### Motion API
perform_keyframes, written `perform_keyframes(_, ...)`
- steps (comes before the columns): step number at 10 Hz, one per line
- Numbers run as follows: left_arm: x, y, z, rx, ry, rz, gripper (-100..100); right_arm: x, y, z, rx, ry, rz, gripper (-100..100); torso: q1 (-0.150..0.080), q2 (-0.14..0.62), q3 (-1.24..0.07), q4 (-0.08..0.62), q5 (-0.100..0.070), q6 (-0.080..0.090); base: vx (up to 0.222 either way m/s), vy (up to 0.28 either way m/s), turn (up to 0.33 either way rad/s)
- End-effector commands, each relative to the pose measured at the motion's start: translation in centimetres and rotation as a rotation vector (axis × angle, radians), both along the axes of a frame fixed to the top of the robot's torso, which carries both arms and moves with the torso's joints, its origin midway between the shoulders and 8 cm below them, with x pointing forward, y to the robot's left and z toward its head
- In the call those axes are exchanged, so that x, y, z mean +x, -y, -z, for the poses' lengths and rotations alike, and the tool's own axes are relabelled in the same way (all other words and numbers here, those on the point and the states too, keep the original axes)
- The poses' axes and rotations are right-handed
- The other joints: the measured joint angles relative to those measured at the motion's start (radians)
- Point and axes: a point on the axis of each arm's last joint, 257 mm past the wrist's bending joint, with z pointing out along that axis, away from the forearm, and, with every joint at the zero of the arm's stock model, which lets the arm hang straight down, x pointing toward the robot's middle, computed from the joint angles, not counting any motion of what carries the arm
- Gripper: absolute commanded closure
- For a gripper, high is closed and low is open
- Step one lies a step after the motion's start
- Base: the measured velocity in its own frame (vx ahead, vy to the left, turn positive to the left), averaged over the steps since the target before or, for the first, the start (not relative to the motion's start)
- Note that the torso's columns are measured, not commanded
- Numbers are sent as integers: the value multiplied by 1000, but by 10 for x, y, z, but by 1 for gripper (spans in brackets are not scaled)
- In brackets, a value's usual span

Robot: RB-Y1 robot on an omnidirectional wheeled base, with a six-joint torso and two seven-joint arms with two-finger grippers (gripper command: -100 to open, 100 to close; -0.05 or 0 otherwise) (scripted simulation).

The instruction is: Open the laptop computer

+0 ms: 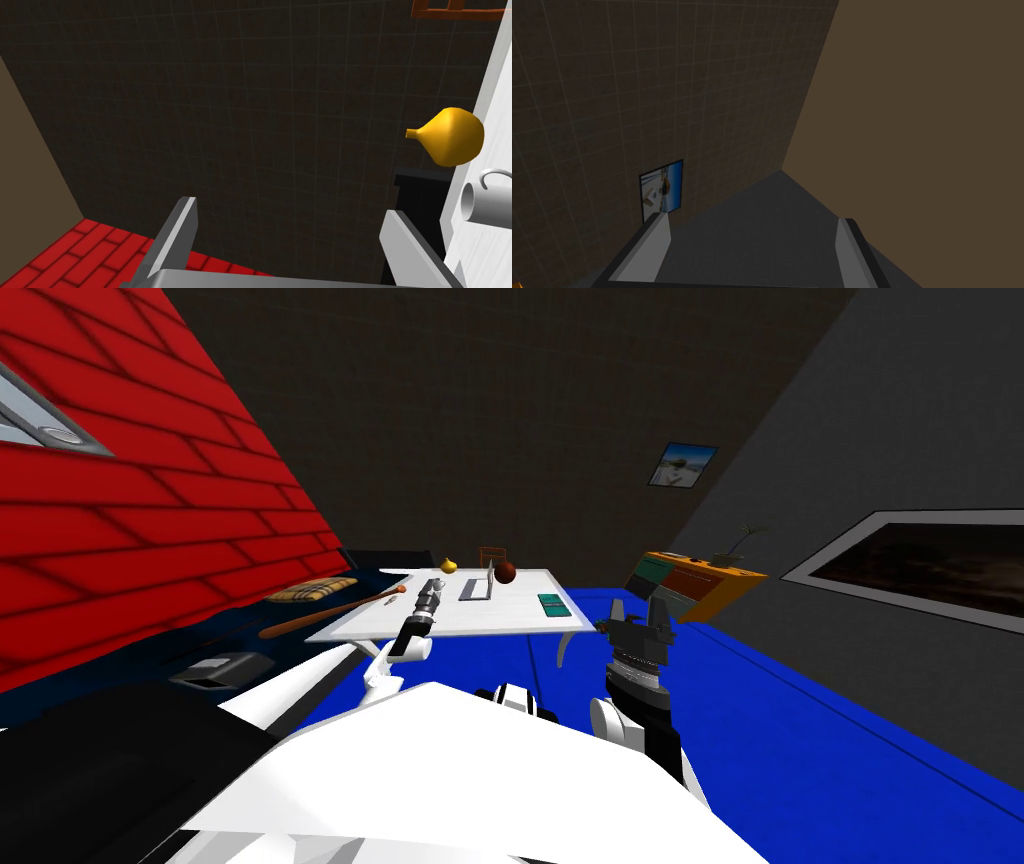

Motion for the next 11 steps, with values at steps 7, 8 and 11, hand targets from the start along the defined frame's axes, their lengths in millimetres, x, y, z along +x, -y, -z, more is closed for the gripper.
perform_keyframes(7, 37, -52, 38, -178, -42, -92, -100, 0, 0, 0, 0, 0, 0, 0, 1, 0, 0, 0, 0, 0, 13, -18, -81)
perform_keyframes(8, 44, -55, 42, -212, -43, -98, -100, 0, 0, 0, 0, 0, 0, 0, 1, 0, 0, 0, 0, 0, 31, -18, -101)
perform_keyframes(11, 64, -61, 55, -315, -43, -106, -100, 0, 0, 0, 0, 0, 0, 0, 0, -1, -1, 0, 0, 0, 57, -25, -85)
